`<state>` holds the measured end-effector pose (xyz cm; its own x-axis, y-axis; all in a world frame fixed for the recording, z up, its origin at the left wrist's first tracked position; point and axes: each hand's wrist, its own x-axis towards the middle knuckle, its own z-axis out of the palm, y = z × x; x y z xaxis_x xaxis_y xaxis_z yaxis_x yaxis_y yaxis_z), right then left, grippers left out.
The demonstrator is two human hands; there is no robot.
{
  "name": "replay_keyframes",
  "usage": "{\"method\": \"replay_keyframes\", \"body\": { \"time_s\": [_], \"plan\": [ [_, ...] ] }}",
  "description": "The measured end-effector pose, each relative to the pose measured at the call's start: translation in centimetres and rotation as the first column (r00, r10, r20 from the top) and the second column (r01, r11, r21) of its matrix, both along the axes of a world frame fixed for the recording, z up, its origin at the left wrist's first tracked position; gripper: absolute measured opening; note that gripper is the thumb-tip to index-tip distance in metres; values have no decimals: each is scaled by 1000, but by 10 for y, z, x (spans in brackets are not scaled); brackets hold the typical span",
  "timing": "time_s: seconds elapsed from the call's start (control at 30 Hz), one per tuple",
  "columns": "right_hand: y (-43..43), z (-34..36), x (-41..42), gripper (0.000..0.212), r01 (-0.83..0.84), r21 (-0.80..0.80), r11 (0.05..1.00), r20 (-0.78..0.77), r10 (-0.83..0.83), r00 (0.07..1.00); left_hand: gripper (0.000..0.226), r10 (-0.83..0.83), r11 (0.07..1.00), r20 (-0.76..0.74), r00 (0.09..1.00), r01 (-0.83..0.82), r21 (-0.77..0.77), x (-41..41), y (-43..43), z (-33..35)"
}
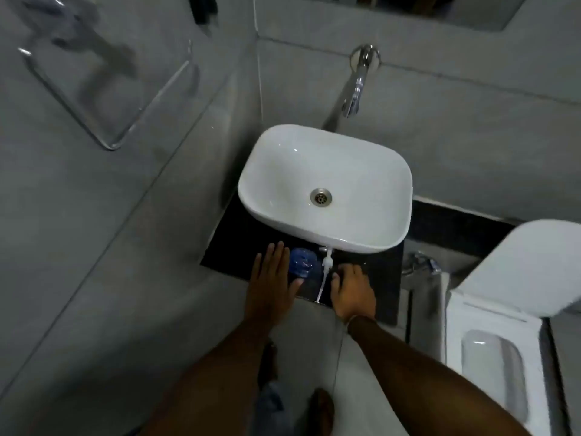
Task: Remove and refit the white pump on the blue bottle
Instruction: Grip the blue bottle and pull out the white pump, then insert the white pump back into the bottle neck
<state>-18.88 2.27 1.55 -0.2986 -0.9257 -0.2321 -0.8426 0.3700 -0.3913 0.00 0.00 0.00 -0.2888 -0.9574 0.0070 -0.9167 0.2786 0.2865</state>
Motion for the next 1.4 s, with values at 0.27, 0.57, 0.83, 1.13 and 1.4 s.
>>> {"method": "replay_keyframes", "body": {
  "time_s": [0.27,0.57,0.83,1.13,1.4],
  "plan": [
    [-68,-25,19,48,334,210,919,187,-373,909,70,-36,998,-120,992,42,48,1,-31,-29],
    [-29,-7,-1,20,349,136,927,257,-373,891,81,-60,991,-223,973,86,107,4,-40,-39],
    [-1,85,6,14,545,-261,797,730,-207,651,79,-68,991,-304,950,99,90,10,-45,-45],
    [-28,75,44,36,417,-451,789,661,-18,750,76,-115,987,-251,961,139,80,15,-50,-50],
    [-39,39,49,33,236,-430,871,580,66,812,72,-153,985,-252,956,168,41,17,-55,-56]
  ]
}}
